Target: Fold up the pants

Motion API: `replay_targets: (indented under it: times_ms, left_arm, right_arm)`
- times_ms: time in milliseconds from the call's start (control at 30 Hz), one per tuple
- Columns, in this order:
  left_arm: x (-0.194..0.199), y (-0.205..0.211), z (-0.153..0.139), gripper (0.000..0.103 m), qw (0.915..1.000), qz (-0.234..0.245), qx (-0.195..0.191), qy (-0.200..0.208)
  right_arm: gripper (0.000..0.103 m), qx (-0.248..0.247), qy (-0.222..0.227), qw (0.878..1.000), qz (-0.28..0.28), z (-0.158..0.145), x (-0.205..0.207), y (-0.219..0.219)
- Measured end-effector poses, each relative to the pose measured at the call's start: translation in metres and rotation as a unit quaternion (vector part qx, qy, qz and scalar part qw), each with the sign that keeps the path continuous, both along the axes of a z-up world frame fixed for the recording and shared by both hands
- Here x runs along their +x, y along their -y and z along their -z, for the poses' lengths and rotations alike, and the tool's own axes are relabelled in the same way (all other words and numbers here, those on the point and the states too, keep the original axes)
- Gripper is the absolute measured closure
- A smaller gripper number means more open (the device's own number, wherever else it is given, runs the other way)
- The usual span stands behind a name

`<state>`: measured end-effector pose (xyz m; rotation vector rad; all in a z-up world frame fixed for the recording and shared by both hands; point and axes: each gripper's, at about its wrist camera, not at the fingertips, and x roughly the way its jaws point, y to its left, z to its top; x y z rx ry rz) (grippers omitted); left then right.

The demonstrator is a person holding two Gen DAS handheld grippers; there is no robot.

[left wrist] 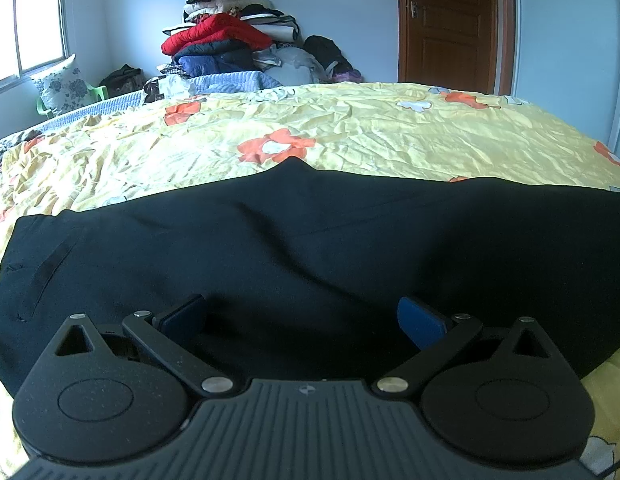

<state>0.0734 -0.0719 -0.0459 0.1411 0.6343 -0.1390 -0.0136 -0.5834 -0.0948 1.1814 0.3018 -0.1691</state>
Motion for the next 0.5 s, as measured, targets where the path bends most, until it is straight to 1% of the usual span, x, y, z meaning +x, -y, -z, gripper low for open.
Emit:
replay_targets:
  times_ms: [100, 233, 333, 433, 500]
  left_arm:
    - [0.0, 0.0, 0.0, 0.001, 1.0, 0.0, -0.001, 0.0]
    - [0.0, 0.0, 0.0, 0.001, 1.0, 0.0, -0.001, 0.0]
    - [0.0, 0.0, 0.0, 0.001, 1.0, 0.0, -0.001, 0.0]
    - [0.0, 0.0, 0.0, 0.001, 1.0, 0.0, -0.001, -0.001]
    - [0.0, 0.0, 0.0, 0.001, 1.0, 0.001, -0.001, -0.001]
  right_arm:
    - [0.089, 0.009, 0.012, 1.0, 0.009, 0.003, -0.01, 0.001]
    - [0.088, 0.011, 0.016, 1.0, 0.02, 0.006, -0.016, 0.002]
    - [0.089, 0.012, 0.008, 1.0, 0.028, 0.009, -0.021, 0.001]
    - [0.097, -0.021, -0.015, 0.999, 0.025, 0.003, -0.024, -0.003]
    - [0.098, -0.032, -0.023, 0.999, 0.029, 0.001, -0.023, -0.004]
